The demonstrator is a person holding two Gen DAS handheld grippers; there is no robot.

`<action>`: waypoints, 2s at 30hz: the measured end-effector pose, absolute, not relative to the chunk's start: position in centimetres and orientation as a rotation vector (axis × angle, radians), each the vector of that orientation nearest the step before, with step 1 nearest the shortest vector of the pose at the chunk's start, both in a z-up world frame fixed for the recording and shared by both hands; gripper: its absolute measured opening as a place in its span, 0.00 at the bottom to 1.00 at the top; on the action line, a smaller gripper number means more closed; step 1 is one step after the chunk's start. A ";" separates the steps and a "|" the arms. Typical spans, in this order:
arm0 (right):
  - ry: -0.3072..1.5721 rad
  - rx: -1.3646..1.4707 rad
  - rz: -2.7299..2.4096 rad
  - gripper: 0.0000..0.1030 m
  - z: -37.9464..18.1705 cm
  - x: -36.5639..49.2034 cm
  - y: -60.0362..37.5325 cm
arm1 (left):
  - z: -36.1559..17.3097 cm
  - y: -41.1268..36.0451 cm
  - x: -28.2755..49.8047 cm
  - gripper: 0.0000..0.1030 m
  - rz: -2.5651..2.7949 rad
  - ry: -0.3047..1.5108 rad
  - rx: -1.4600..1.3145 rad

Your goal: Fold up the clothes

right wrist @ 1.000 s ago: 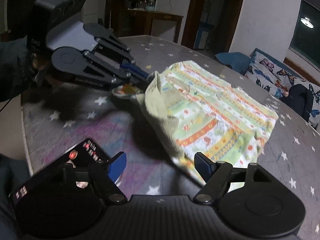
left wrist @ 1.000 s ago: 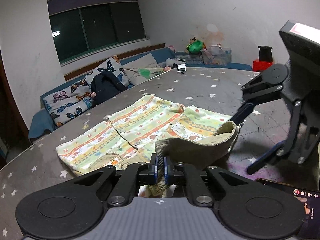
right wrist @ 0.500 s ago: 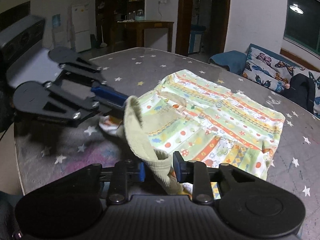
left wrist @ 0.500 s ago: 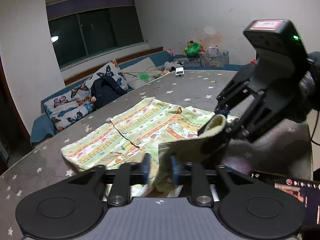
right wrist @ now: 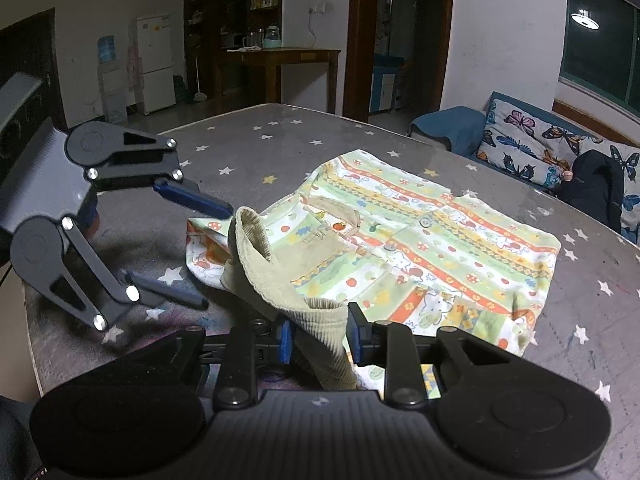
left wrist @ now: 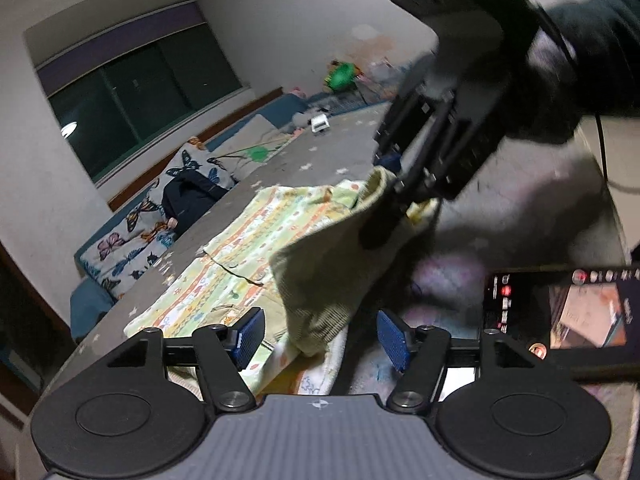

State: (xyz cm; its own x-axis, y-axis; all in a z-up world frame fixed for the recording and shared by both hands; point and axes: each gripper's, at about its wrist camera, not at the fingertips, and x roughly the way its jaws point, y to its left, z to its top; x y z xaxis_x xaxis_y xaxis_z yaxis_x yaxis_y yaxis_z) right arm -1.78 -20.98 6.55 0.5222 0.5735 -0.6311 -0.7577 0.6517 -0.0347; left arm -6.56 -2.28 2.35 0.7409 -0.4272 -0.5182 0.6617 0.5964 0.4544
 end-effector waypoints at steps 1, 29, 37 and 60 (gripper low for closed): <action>0.626 -0.326 0.813 0.25 6.6 -1.8 -21.0 | 2.1 -2.5 -6.6 0.64 -0.651 0.376 0.694; 0.625 -0.400 0.810 0.53 6.4 -3.7 -22.0 | 2.3 -2.4 -4.3 0.25 -0.589 0.400 0.634; 0.645 -0.434 0.786 0.51 5.3 -3.9 -22.3 | 2.5 -2.4 -4.1 0.26 -0.588 0.409 0.621; 0.654 -0.411 0.753 0.31 5.3 -2.8 -22.6 | 1.2 -2.0 -6.1 0.51 -0.616 0.388 0.772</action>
State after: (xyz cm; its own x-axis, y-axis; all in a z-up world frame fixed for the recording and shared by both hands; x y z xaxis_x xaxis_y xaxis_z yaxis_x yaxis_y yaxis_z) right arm -2.79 -22.56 5.32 0.5494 0.4933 -0.6743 -0.7367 0.6668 -0.1125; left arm -6.14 -2.00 1.20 0.7589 -0.3704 -0.5355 0.6430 0.5563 0.5264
